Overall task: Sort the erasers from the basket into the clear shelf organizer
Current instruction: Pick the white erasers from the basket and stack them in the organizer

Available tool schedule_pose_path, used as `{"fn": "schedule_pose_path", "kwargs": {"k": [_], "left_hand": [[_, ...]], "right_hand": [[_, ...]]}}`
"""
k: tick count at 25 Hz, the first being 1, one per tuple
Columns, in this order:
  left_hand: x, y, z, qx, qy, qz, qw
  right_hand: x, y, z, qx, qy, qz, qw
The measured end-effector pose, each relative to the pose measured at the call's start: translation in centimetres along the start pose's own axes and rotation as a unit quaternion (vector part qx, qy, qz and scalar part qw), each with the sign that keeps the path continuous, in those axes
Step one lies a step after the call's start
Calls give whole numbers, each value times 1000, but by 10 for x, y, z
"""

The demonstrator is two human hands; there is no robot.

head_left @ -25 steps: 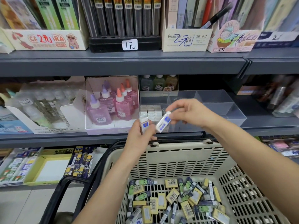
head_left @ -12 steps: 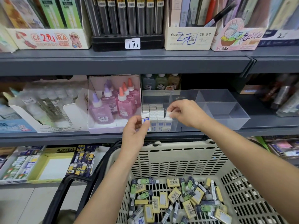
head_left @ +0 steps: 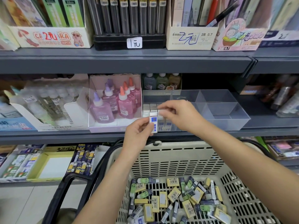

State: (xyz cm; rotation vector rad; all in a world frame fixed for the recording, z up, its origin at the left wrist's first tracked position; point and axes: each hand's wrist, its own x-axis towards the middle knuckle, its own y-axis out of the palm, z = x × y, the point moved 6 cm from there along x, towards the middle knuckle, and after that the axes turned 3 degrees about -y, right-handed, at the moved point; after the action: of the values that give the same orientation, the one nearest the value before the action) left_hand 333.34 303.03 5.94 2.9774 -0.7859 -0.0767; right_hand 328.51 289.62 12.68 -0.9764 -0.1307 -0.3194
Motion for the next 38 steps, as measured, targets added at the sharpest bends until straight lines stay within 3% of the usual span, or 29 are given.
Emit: {"fn": "schedule_pose_path", "kwargs": {"k": [3, 6, 8, 10, 14, 17, 22, 28, 30, 32, 35, 36, 38], "left_hand": [[-2, 5, 1, 31, 26, 32, 999], [-2, -9, -4, 120, 87, -69, 987], [-2, -19, -9, 170, 119, -126, 970], [1, -21, -7, 205, 114, -131, 963], [4, -15, -1, 256, 87, -108, 957], [6, -15, 1, 265, 86, -106, 955], [5, -15, 3, 268, 90, -113, 952], [-17, -18, -6, 141, 113, -139, 974], [-34, -8, -10, 142, 133, -106, 975], [-51, 11, 0, 169, 119, -31, 978], [-78, 41, 47, 254, 29, 100, 962], [-87, 49, 67, 277, -15, 133, 951], [-105, 57, 107, 316, -101, 191, 924]], "right_hand": [[-3, 7, 2, 47, 18, 71, 996], [4, -23, -17, 109, 83, -14, 990], [7, -44, -32, 39, 106, -73, 991], [10, -49, -39, -37, 110, -83, 990], [15, -18, -45, -103, 97, -3, 990], [15, 6, -47, -123, 78, 56, 988], [16, 11, -46, -175, 44, 77, 981], [-16, -16, -36, -81, 45, -51, 994], [-47, -25, -34, -39, 39, -71, 996], [-85, -18, -39, 18, 50, -34, 998], [-147, 25, -66, 0, 96, 127, 987], [-169, 44, -80, -31, 120, 202, 971], [-208, 78, -110, -115, 167, 368, 907]]}}
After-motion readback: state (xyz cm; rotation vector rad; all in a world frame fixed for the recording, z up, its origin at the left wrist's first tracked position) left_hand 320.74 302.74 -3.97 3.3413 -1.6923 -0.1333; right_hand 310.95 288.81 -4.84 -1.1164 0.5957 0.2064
